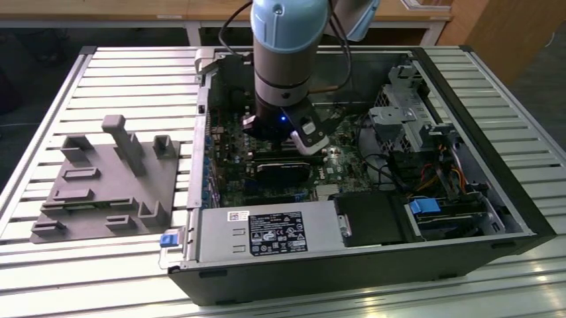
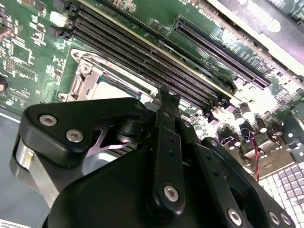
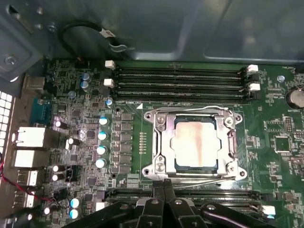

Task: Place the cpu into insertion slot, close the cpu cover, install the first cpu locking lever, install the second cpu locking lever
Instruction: 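Install the second cpu locking lever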

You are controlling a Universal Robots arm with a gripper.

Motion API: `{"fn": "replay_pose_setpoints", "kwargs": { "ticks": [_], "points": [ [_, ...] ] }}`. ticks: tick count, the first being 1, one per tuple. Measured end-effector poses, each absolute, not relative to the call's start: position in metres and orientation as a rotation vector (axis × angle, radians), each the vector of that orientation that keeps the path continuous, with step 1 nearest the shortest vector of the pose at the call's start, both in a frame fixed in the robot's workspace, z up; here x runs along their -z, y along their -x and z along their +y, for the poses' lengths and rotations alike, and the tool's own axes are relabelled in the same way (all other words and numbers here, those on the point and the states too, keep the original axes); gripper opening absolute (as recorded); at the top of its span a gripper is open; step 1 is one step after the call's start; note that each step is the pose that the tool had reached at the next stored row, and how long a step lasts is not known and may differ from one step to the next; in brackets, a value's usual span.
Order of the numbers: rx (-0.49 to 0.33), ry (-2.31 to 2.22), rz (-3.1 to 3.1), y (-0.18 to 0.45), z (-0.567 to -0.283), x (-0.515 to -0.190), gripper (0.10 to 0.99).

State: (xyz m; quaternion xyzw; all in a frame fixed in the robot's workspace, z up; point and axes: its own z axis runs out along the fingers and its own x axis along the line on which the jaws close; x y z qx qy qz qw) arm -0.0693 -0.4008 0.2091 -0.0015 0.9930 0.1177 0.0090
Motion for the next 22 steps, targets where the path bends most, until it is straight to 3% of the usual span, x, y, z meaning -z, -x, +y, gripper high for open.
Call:
{"fn": "replay_pose_setpoints", "kwargs": {
  "ticks": [22],
  "points": [
    [-0.480, 0.003, 3.086, 0.080, -0.401, -0.193, 0.106]
  ]
}}
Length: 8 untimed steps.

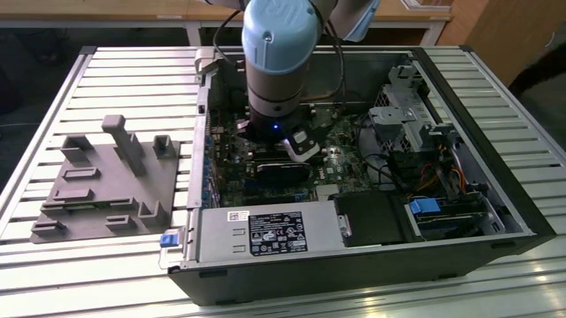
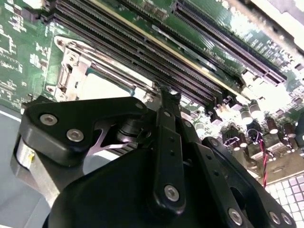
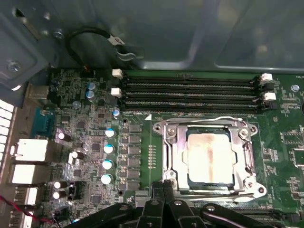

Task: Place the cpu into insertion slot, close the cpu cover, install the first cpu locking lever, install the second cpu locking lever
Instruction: 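Install the second cpu locking lever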

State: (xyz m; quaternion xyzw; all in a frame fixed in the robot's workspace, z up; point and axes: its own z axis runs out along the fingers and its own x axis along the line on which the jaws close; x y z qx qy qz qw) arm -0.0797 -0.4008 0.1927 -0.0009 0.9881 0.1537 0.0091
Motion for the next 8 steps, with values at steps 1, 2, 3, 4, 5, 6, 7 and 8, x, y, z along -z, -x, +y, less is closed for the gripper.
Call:
{"fn": "replay_pose_setpoints", "kwargs": {
  "ticks": [1, 2, 3, 4, 5, 6, 7, 8],
  "points": [
    [-0.485, 0.003, 3.086, 0.0802, -0.4008, -0.1923, 0.106],
    [-0.490, 0.003, 3.085, 0.0804, -0.4008, -0.1918, 0.106],
    [-0.494, 0.003, 3.084, 0.0805, -0.4008, -0.1913, 0.106],
    [-0.499, 0.003, 3.083, 0.0806, -0.4007, -0.1908, 0.106],
    [-0.502, 0.003, 3.083, 0.0807, -0.4007, -0.1902, 0.106],
    [-0.506, 0.003, 3.082, 0.0807, -0.4006, -0.1896, 0.106],
    [-0.509, 0.003, 3.081, 0.0808, -0.4005, -0.1891, 0.106],
    [-0.513, 0.003, 3.081, 0.0809, -0.4005, -0.1886, 0.106]
  ]
}}
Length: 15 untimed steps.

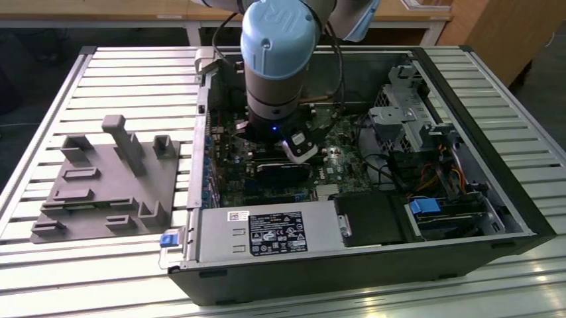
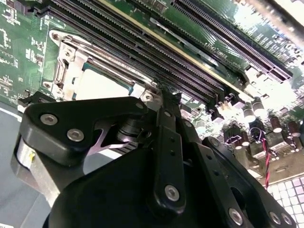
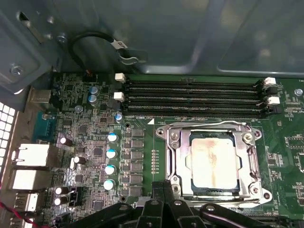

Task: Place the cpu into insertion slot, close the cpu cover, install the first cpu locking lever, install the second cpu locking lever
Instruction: 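Install the second cpu locking lever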

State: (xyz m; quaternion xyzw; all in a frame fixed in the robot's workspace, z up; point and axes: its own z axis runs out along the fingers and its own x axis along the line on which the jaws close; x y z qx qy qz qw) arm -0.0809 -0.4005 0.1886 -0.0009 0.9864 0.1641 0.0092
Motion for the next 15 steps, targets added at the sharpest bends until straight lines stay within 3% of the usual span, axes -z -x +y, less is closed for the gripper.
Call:
{"fn": "replay_pose_setpoints", "kwargs": {
  "ticks": [15],
  "points": [
    [-0.527, 0.002, 3.078, 0.082, -0.400, -0.204, 0.106]
  ]
}}
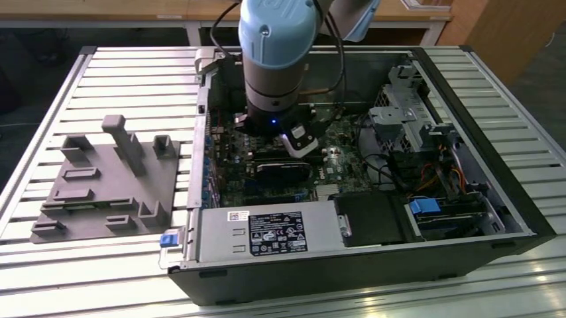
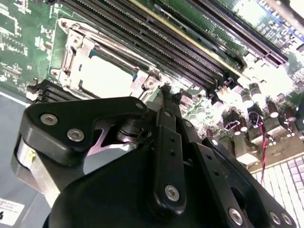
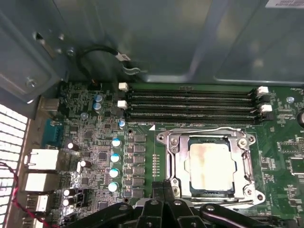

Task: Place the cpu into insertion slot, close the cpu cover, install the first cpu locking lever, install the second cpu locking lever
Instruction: 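Install the second cpu locking lever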

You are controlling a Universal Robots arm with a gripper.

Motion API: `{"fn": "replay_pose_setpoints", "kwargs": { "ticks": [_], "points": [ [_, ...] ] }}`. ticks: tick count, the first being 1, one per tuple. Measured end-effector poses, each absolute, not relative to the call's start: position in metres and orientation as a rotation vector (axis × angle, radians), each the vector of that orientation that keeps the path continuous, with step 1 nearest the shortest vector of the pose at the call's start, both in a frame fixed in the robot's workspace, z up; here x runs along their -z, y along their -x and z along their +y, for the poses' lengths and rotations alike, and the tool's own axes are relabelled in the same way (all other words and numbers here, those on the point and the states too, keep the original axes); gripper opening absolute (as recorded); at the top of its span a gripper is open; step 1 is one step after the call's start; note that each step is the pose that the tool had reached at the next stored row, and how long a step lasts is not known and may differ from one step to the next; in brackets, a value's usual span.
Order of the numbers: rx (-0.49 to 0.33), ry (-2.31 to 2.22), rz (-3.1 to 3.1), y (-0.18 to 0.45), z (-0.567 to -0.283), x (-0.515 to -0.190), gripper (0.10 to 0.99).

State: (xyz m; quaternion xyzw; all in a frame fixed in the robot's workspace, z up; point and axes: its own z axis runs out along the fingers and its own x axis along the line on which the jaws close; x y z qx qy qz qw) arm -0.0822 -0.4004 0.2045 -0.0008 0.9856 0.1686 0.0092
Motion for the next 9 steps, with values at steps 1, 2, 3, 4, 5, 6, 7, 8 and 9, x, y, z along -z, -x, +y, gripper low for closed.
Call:
{"fn": "replay_pose_setpoints", "kwargs": {
  "ticks": [1, 2, 3, 4, 5, 6, 7, 8, 9],
  "points": [
    [-0.528, 0.002, 3.078, 0.0822, -0.4004, -0.2060, 0.106],
    [-0.529, 0.003, 3.078, 0.0822, -0.4004, -0.2073, 0.106],
    [-0.529, 0.002, 3.078, 0.0822, -0.4004, -0.2084, 0.106],
    [-0.529, 0.003, 3.078, 0.0822, -0.4004, -0.2094, 0.106],
    [-0.530, 0.002, 3.078, 0.0822, -0.4004, -0.2104, 0.106],
    [-0.531, 0.002, 3.078, 0.0822, -0.4004, -0.2116, 0.106],
    [-0.531, 0.002, 3.078, 0.0822, -0.4004, -0.2125, 0.106],
    [-0.532, 0.002, 3.078, 0.0822, -0.4004, -0.2133, 0.106],
    [-0.533, 0.002, 3.077, 0.0822, -0.4004, -0.2139, 0.106]
  ]
}}
